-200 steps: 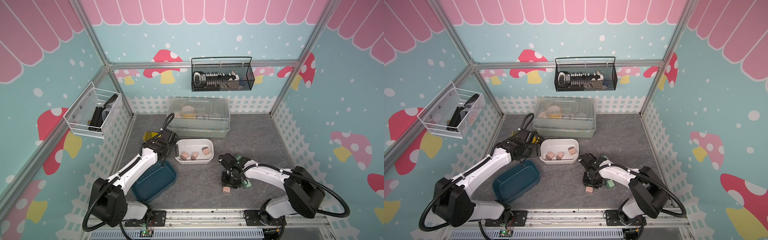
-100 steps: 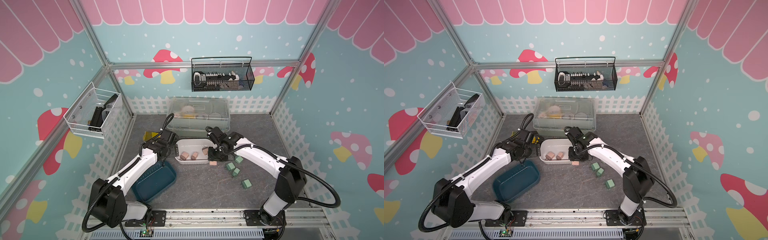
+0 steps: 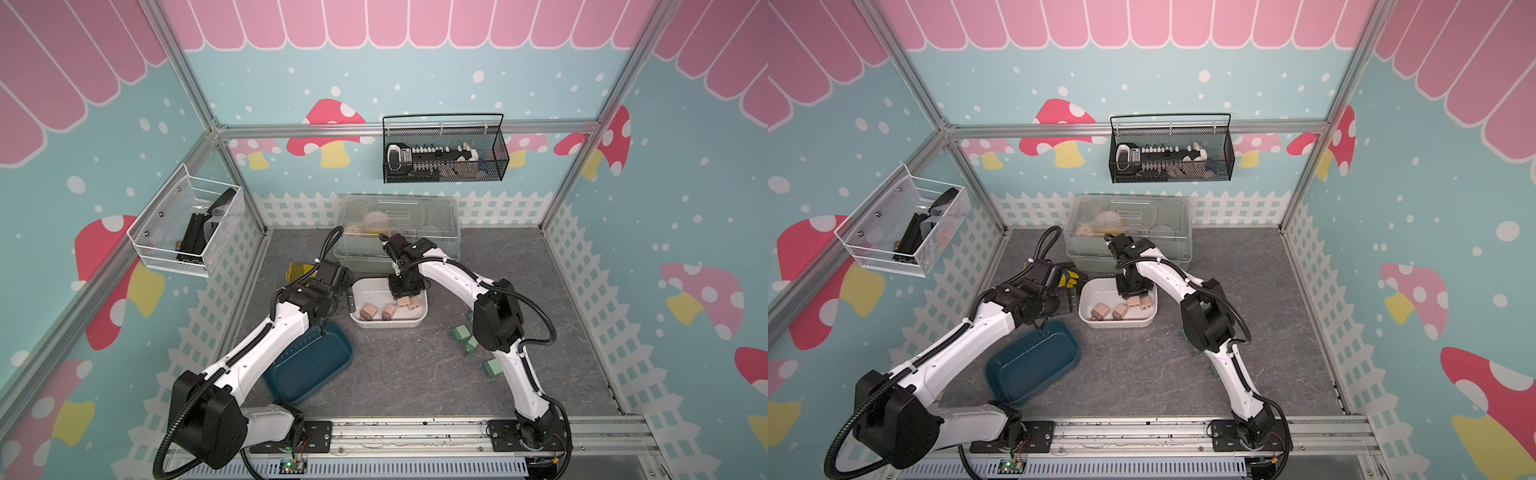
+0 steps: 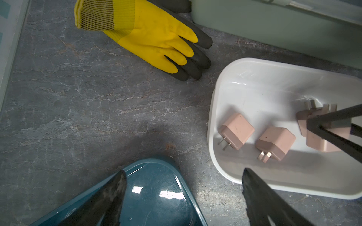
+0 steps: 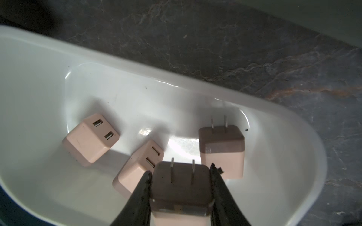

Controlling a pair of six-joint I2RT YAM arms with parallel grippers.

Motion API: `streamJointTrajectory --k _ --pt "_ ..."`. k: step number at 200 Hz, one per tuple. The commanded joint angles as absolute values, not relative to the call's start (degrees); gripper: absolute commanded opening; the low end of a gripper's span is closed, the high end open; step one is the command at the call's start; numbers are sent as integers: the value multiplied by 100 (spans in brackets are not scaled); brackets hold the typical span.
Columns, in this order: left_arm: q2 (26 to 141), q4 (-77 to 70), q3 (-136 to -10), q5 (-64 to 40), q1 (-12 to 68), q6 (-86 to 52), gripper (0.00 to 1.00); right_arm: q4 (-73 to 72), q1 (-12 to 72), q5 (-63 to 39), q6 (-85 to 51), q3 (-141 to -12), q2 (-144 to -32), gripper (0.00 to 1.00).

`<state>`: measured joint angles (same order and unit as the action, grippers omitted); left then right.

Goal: Place the plugs by color into the storage box
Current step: Place the plug in the storage box.

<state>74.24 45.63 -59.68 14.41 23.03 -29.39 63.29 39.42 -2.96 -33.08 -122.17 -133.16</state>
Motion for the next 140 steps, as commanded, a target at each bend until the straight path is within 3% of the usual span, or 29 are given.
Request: streamJointTrajectory --k 1,140 --pt "7278 4651 -5885 1591 2320 -2997 89 6746 3965 -205 -3026 -12339 -13428 25" --pt "7181 4658 -5791 1497 2320 -2900 89 6149 4183 -377 -3111 -11847 -13757 27"
